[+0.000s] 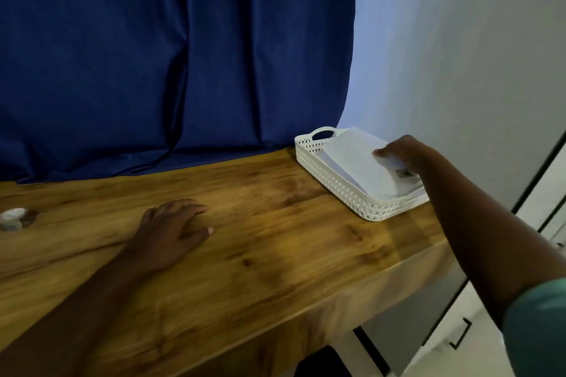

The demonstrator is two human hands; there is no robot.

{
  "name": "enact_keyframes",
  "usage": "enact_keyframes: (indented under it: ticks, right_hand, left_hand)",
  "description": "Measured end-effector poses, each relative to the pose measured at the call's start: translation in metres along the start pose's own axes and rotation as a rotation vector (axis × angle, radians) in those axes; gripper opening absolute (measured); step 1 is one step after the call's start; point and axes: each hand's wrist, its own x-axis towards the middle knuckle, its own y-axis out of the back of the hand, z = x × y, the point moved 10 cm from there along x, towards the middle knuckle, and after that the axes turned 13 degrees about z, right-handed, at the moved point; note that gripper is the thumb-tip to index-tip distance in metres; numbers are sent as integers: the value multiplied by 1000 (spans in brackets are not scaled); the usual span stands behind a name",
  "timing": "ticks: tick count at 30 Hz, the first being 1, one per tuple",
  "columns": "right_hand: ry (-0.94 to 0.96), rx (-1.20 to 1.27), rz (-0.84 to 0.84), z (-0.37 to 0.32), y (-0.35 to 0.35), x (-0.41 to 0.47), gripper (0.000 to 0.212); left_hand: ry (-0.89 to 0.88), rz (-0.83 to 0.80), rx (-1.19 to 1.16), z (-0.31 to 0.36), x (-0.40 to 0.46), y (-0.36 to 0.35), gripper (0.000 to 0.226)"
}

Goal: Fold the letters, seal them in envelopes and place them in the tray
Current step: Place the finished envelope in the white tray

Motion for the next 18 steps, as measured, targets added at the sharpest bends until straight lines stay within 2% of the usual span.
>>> enact_keyframes:
  ticks: [8, 11, 14, 16, 18]
  right_hand:
    - [34, -40, -74, 6, -34, -3, 73]
    - [133, -138, -74, -2, -34, -6, 62]
    - [346, -323, 69, -35, -14, -17, 47]
    - [507, -246, 193, -71, -2, -37, 42]
    - [648, -95, 216, -109, -5, -71, 38]
  left_hand:
    - [-9, 3, 1, -4, 1, -2, 86]
    - [-23, 9, 5, -4, 2, -2, 86]
    - [-27, 12, 4, -4, 2, -3, 85]
    - [-24, 14, 11, -4, 3, -3, 84]
    - [-23, 17, 14, -4, 3, -3, 83]
